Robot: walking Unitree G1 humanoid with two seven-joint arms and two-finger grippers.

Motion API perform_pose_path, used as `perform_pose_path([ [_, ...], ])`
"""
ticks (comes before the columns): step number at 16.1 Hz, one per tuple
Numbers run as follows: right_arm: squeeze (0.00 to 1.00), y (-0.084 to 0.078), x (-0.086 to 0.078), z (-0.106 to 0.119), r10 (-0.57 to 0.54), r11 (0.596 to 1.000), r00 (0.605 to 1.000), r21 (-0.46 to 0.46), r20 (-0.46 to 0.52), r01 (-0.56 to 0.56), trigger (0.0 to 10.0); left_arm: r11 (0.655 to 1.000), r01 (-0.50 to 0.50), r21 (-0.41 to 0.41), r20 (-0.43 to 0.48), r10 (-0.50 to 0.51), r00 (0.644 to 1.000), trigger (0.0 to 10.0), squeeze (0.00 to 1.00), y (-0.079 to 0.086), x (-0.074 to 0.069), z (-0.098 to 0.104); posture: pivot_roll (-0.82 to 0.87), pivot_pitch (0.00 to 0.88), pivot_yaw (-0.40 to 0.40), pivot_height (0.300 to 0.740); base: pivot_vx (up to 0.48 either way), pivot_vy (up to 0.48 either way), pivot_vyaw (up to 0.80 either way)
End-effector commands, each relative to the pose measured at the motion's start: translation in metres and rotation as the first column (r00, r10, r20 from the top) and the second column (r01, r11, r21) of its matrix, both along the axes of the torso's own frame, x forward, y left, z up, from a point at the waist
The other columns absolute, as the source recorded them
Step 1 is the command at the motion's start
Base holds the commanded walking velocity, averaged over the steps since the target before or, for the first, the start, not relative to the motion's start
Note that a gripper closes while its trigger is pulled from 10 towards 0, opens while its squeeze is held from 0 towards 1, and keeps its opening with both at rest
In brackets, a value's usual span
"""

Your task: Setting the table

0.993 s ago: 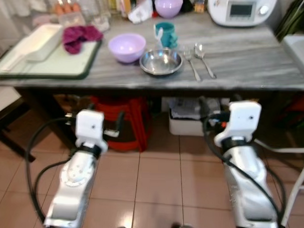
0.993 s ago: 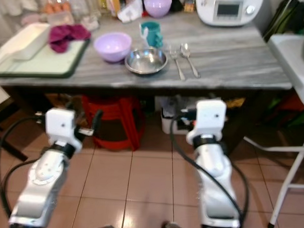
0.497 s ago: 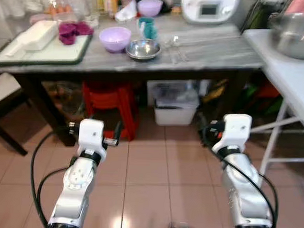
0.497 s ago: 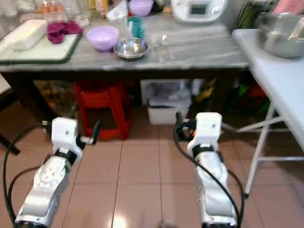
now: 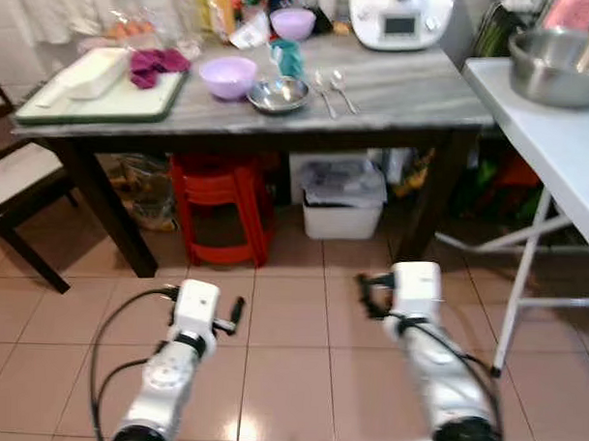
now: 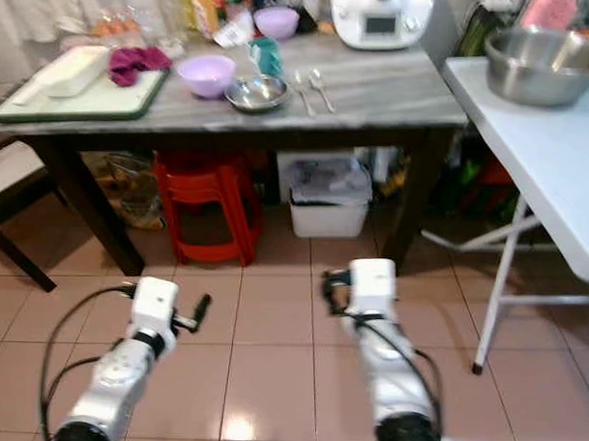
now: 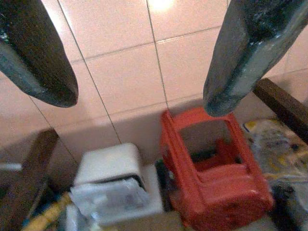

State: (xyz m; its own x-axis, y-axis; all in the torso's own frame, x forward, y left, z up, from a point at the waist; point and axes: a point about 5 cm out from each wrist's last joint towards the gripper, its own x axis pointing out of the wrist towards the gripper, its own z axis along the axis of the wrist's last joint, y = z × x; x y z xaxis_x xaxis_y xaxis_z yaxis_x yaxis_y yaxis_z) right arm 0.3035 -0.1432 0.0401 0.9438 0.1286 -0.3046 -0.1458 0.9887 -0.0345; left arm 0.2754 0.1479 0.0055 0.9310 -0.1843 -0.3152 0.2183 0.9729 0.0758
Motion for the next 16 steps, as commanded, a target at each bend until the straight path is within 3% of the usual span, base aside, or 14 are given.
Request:
perform_pose_path([
  [1,0.0,0.006,0.003,-0.003,0.038,0.999,0.999,-0.028,-0.003,-0.038,10.0,0.999,0.026,0.022,-0.017,-0.026,1.0,10.0,0.0,0.001,-0.001,-0.004,-0.12,0.072,0.075,0.74,0.0,0.0,0.0],
  [2,0.0,0.009,-0.002,-0.02,0.072,0.995,0.994,-0.069,-0.08,-0.078,10.0,0.997,0.056,0.05,-0.088,-0.051,0.995,10.0,0.0,-0.003,-0.007,-0.017,-0.11,0.079,0.075,0.74,0.0,0.0,0.0],
  [5,0.0,0.007,-0.011,-0.039,0.087,0.988,0.981,-0.108,-0.173,-0.107,10.0,0.993,0.081,0.081,-0.165,-0.067,0.984,10.0,0.0,-0.003,-0.015,-0.029,-0.11,0.089,0.077,0.74,0.0,0.0,0.0],
  [6,0.0,0.006,-0.018,-0.05,0.095,0.988,0.965,-0.098,-0.246,-0.122,10.0,0.992,0.081,0.095,-0.228,-0.058,0.972,10.0,0.0,0.002,-0.022,-0.038,-0.1,0.103,0.084,0.74,0.0,0.0,0.0],
  [8,0.0,0.006,-0.026,-0.059,0.11,0.985,0.948,-0.095,-0.299,-0.145,10.0,0.99,0.09,0.107,-0.278,-0.057,0.959,10.0,0.0,0.007,-0.029,-0.045,-0.09,0.096,0.078,0.74,0.0,0.0,0.0],
  [10,0.0,-0.008,-0.047,-0.079,0.059,0.982,0.923,-0.145,-0.381,-0.122,10.0,0.984,0.057,0.171,-0.357,0.007,0.934,10.0,0.0,0.029,-0.044,-0.057,-0.1,0.08,0.072,0.74,0.0,0.0,0.0],
  [12,0.0,-0.028,-0.065,-0.093,-0.081,0.989,0.893,-0.147,-0.443,0.017,10.0,0.981,-0.023,0.191,-0.429,0.105,0.897,10.0,0.0,0.047,-0.062,-0.069,-0.12,0.063,0.078,0.74,0.0,0.0,0.4],
  [14,0.0,-0.044,-0.084,-0.104,-0.188,0.978,0.846,-0.176,-0.498,0.114,10.0,0.976,-0.005,0.219,-0.491,0.114,0.864,10.0,0.0,0.053,-0.081,-0.079,-0.13,0.059,0.076,0.74,0.0,0.0,0.8],
  [16,0.0,-0.045,-0.093,-0.11,-0.175,0.977,0.831,-0.2,-0.528,0.079,10.0,0.974,-0.005,0.228,-0.511,0.124,0.85,10.0,0.0,0.053,-0.086,-0.082,-0.13,0.051,0.065,0.74,0.0,0.0,0.8],
])
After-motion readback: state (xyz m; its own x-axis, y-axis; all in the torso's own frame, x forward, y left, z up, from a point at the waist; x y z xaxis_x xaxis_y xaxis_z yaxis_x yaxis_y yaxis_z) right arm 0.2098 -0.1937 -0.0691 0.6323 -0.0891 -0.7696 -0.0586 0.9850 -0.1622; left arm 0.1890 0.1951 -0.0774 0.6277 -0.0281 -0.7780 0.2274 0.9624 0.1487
